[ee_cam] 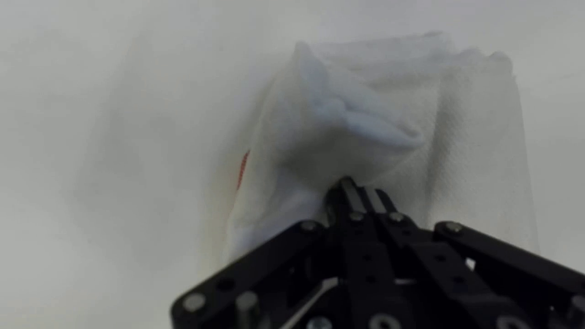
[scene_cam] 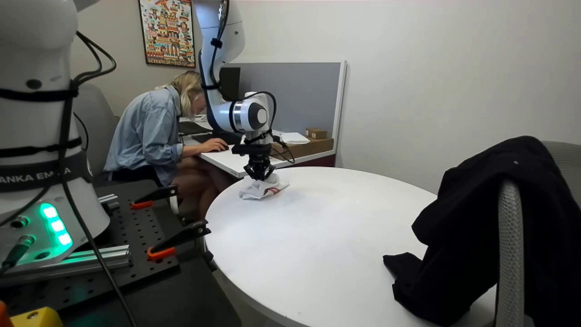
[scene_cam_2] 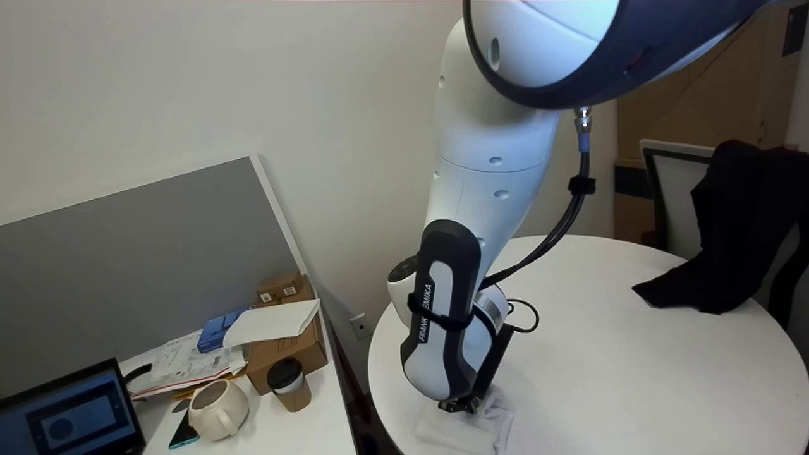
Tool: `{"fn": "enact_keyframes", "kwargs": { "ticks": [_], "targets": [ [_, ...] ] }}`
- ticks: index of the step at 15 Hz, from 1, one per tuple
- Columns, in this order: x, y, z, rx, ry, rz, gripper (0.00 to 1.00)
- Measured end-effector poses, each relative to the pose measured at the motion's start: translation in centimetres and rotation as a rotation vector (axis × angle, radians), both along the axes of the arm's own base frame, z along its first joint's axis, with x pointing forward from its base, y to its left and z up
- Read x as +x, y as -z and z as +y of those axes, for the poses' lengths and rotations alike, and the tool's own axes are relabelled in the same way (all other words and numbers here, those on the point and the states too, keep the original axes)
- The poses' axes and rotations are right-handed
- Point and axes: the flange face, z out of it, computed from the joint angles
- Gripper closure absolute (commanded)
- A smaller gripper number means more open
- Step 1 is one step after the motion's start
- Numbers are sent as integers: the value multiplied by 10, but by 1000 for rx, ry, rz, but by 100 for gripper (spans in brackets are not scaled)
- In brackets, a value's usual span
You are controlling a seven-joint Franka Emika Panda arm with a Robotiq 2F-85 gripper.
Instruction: Use the white towel to wipe the table surface
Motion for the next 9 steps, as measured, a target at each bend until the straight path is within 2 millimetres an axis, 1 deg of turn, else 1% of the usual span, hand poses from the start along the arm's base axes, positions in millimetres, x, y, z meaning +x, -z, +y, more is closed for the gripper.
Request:
{"fn": "enact_keyframes", "kwargs": {
  "ticks": [2, 4, 6, 9],
  "targets": [
    [21, -1, -7, -2, 18, -33, 100],
    [44, -3, -25, -3, 53, -63, 100],
    [67, -7, -53, 1, 111, -87, 100],
    [99, -16, -111, 4, 222, -107, 100]
  ]
}}
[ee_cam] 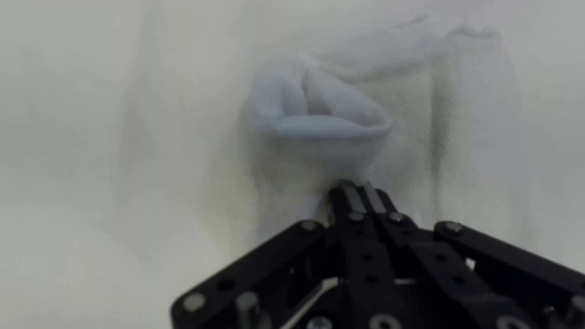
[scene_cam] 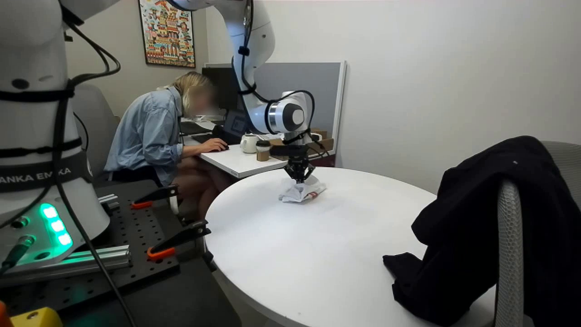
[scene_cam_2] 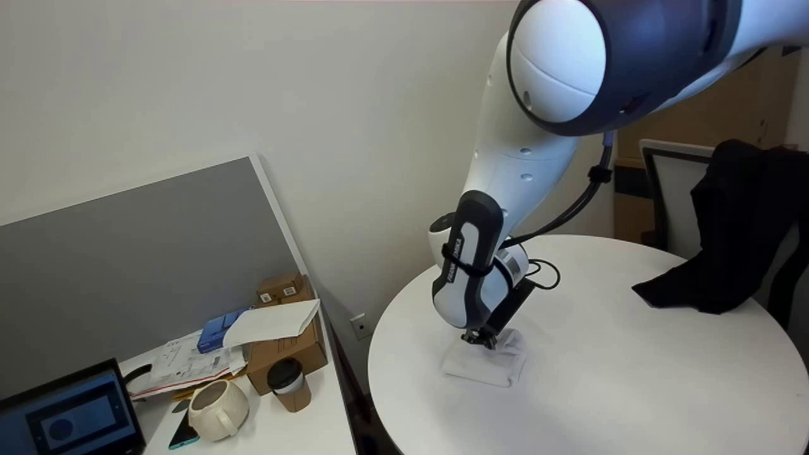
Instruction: Use the white towel to wipe the table surface
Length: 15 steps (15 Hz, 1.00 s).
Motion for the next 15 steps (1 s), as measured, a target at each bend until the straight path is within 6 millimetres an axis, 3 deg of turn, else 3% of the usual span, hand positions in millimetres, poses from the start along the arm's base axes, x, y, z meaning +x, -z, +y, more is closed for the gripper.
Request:
{"fn": "enact_keyframes", "kwargs": {
  "ticks": [5, 9, 12, 15],
  "targets": [
    [35, -14, -112, 13, 179, 18, 100],
    [32, -2, -188, 22, 286, 63, 100],
    [17, 17, -227, 22, 337, 101, 100],
    [6, 18, -242, 23, 351, 127, 100]
  ]
}}
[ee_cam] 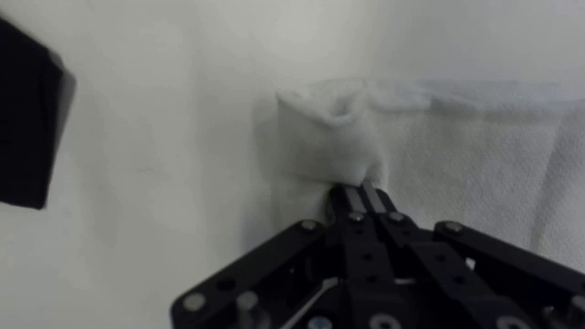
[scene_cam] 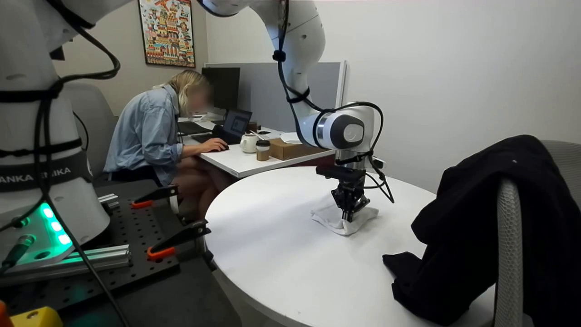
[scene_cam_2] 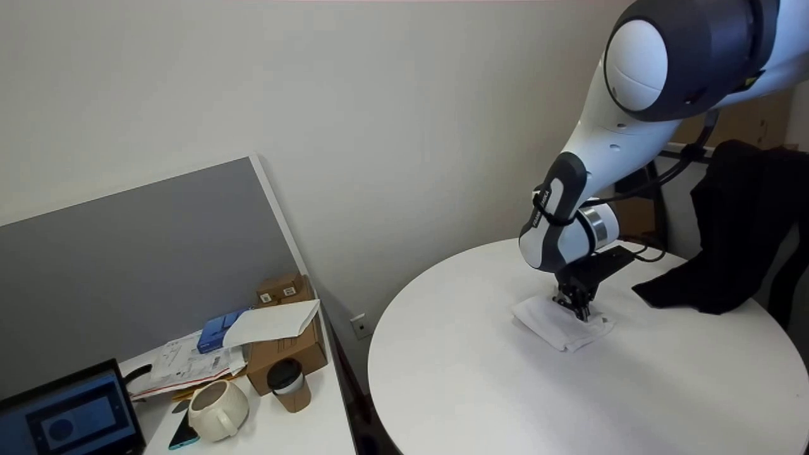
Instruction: Use the white towel to wipe the table surface
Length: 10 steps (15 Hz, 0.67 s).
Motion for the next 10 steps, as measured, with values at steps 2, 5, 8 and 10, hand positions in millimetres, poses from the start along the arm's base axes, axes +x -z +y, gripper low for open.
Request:
{"fn": "enact_keyframes", "kwargs": {
  "ticks": [2, 5, 8, 10],
  "targets": [
    [-14, 1, -2, 7, -12, 27, 100],
    [-46, 2, 7, 32, -52, 90, 100],
    [-86, 5, 31, 64, -88, 160, 100],
    [-106, 6, 51, 78, -108, 184, 100]
  ]
}}
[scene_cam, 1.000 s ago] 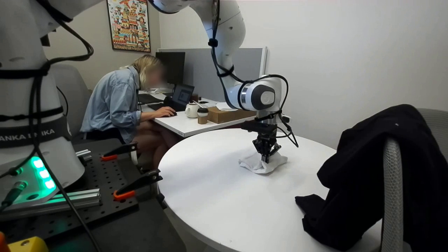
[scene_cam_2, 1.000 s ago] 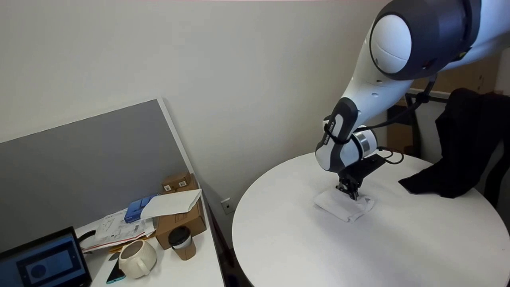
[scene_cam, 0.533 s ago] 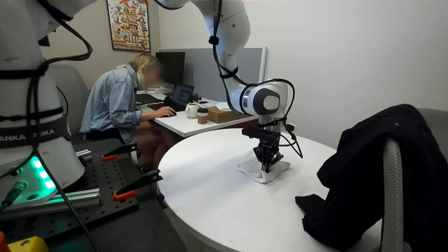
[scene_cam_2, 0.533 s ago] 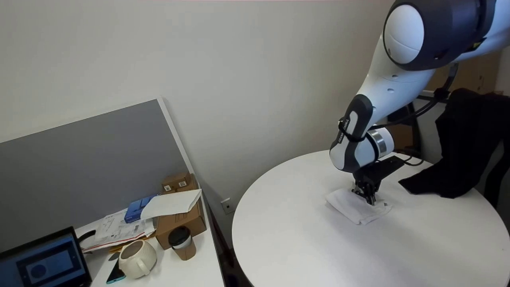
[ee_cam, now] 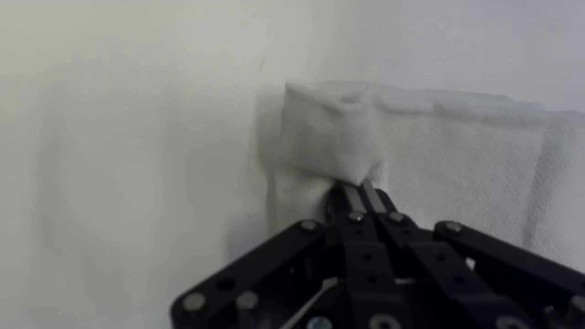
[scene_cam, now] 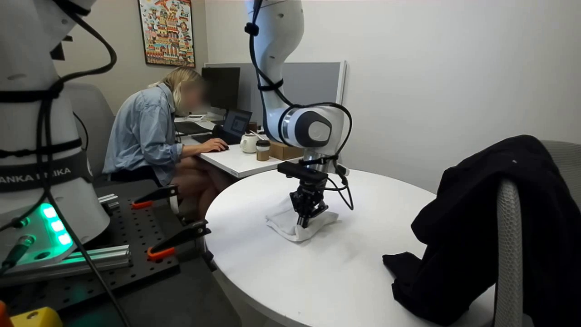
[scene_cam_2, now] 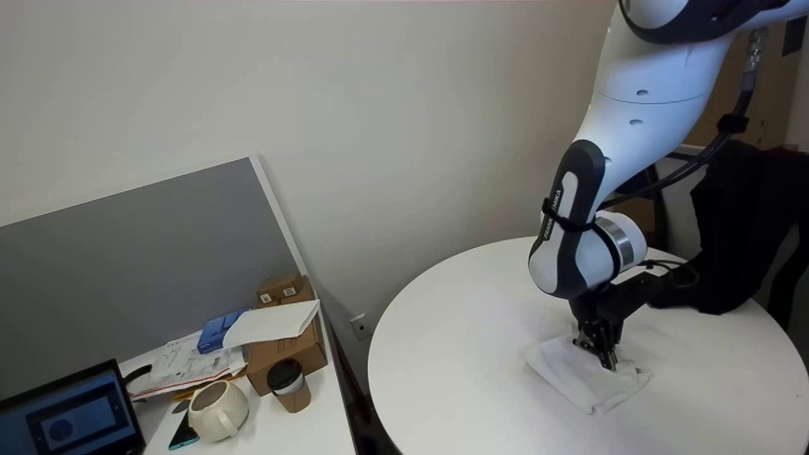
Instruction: Use the white towel to wipe the table surface
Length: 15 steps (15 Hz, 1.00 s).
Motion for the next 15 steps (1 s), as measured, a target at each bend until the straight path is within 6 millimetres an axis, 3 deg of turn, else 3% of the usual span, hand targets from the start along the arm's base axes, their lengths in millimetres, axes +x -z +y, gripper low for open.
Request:
{"fn": "enact_keyframes", "kwargs": {
  "ticks": [8, 15],
  "targets": [
    [-32, 1, 89, -54, -168, -38, 100],
    [-35, -1, 212, -80, -317, -134, 100]
  ]
}}
